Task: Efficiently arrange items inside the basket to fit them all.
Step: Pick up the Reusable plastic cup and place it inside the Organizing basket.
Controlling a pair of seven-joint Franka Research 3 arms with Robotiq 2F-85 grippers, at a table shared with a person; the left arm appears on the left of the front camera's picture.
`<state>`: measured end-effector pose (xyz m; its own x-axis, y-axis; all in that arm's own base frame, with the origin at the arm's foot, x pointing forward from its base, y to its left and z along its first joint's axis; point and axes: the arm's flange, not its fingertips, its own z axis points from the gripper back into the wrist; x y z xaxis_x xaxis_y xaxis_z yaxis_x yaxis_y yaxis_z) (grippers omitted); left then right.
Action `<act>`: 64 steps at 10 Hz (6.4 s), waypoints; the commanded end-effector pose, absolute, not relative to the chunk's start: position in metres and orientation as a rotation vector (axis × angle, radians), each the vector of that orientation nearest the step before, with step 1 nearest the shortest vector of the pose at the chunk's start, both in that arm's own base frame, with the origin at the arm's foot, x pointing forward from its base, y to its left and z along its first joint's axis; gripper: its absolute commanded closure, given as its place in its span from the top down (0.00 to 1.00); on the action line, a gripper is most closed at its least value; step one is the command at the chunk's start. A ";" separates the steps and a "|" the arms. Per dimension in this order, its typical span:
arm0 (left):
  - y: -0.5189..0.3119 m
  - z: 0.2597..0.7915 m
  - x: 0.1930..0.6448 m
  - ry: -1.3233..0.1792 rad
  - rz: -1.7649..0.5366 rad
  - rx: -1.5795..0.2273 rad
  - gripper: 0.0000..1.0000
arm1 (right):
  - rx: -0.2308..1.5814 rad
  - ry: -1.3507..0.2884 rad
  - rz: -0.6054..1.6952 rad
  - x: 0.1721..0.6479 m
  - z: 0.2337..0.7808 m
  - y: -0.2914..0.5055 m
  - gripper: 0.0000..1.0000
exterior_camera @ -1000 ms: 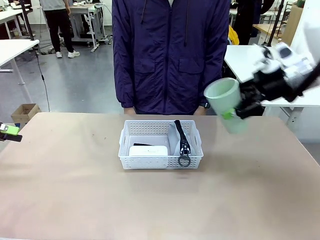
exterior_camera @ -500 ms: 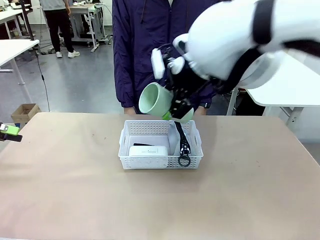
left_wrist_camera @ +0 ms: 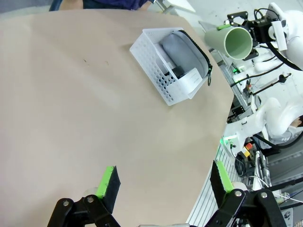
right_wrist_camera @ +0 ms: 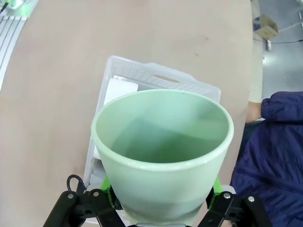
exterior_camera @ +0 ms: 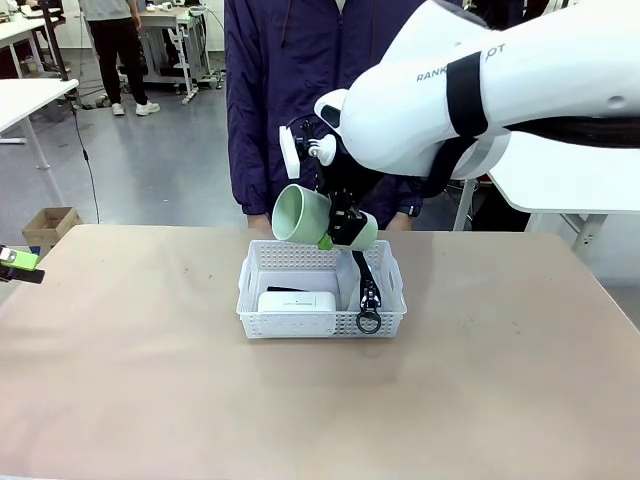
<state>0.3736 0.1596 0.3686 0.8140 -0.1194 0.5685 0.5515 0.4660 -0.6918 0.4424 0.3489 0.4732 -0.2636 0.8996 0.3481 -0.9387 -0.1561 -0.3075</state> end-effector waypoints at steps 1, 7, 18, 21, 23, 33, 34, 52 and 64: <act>0.159 0.370 0.371 -0.484 -0.433 -1.008 1.00 | 0.101 -0.533 1.752 0.446 0.467 0.347 0.87; 0.159 0.370 0.371 -0.484 -0.433 -1.008 1.00 | 0.273 -0.523 1.613 0.532 0.421 0.396 0.87; 0.159 0.370 0.371 -0.484 -0.433 -1.008 1.00 | 0.230 -0.258 1.522 0.552 0.355 0.415 0.87; 0.159 0.370 0.371 -0.484 -0.433 -1.008 1.00 | 0.204 -0.235 1.541 0.555 0.348 0.426 0.87; 0.159 0.370 0.371 -0.484 -0.433 -1.008 1.00 | 0.208 -0.239 1.533 0.555 0.345 0.425 0.87; 0.159 0.370 0.371 -0.484 -0.433 -1.008 1.00 | 0.202 -0.253 1.530 0.554 0.344 0.420 1.00; 0.159 0.370 0.371 -0.484 -0.433 -1.008 1.00 | 0.203 -0.254 1.530 0.553 0.344 0.419 1.00; 0.159 0.370 0.371 -0.484 -0.433 -1.008 1.00 | 1.229 -0.420 0.496 0.329 0.440 -0.053 1.00; 0.159 0.370 0.371 -0.484 -0.433 -1.008 1.00 | 1.253 -0.407 0.464 0.323 0.417 -0.065 1.00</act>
